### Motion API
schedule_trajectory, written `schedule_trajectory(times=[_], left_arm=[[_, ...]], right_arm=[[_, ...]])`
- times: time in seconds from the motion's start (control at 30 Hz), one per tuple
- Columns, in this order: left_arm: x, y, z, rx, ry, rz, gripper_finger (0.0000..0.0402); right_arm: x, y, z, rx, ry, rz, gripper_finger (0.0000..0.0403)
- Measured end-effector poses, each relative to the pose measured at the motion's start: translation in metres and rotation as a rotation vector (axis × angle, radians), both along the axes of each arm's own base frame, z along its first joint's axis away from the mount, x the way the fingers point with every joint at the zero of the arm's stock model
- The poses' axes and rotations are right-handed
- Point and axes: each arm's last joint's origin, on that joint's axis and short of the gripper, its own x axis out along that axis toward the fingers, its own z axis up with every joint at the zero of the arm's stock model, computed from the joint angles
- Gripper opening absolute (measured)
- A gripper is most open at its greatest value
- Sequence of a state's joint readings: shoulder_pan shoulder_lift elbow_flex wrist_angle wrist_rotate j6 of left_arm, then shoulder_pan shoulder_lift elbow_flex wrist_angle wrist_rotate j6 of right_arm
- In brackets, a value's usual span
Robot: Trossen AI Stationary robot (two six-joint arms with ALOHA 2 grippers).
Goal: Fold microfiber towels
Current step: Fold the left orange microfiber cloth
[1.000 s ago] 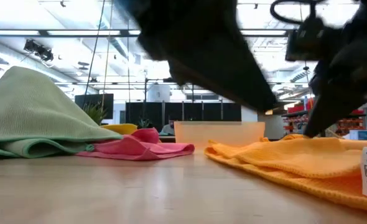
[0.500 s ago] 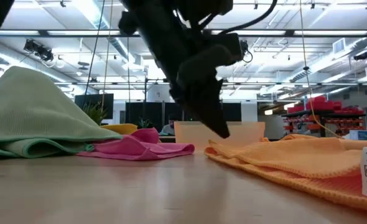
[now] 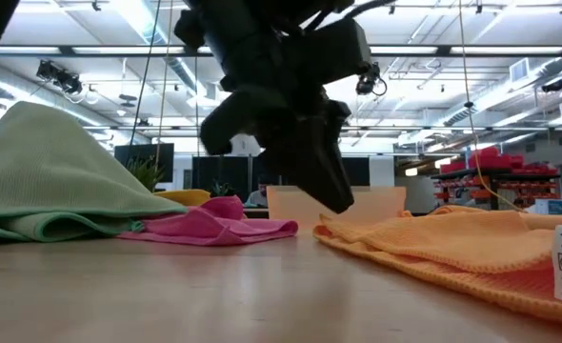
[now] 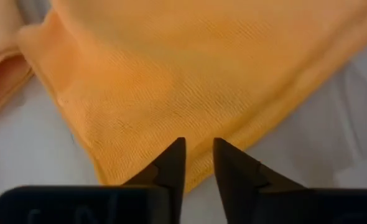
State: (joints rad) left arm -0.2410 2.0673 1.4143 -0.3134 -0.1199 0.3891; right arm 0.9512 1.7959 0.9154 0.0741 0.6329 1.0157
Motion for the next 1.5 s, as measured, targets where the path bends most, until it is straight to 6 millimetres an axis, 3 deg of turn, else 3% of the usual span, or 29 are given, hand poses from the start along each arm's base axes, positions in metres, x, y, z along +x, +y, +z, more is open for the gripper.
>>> schedule_trajectory(times=[0.17, 0.33, 0.57, 0.73, 0.93, 1.03, 1.17, 1.33, 1.5], left_arm=[[0.001, 0.002, 0.0, 0.145, -0.008, -0.125, 0.0149], [0.001, 0.009, -0.003, 0.215, 0.013, -0.21, 0.0168], [-0.001, 0.023, -0.006, 0.262, 0.074, -0.246, 0.0153], [-0.001, 0.03, -0.007, 0.29, 0.092, -0.275, 0.0136], [-0.001, 0.034, -0.007, 0.329, 0.102, -0.331, 0.0127], [-0.001, 0.034, -0.007, 0.343, 0.105, -0.353, 0.0124], [-0.001, 0.034, -0.007, 0.345, 0.103, -0.358, 0.012], [-0.001, 0.034, -0.007, 0.346, 0.105, -0.357, 0.0116], [-0.001, 0.034, -0.007, 0.346, 0.104, -0.358, 0.0118]], right_arm=[[0.0, 0.001, 0.002, 0.022, -0.012, -0.013, 0.0035], [0.001, 0.001, 0.002, 0.063, -0.016, -0.043, 0.0037], [0.008, 0.002, 0.009, 0.12, -0.095, -0.11, 0.0037], [0.025, 0.022, 0.018, 0.1, -0.14, -0.118, 0.0037], [0.041, 0.044, 0.035, 0.017, -0.035, -0.126, 0.0037], [0.044, 0.053, 0.032, -0.005, 0.032, -0.112, 0.004], [0.051, 0.063, 0.014, -0.06, 0.083, -0.047, 0.0064], [0.057, 0.062, -0.01, -0.122, 0.172, 0.005, 0.0125], [0.057, 0.059, -0.009, -0.15, 0.178, -0.003, 0.0174]])
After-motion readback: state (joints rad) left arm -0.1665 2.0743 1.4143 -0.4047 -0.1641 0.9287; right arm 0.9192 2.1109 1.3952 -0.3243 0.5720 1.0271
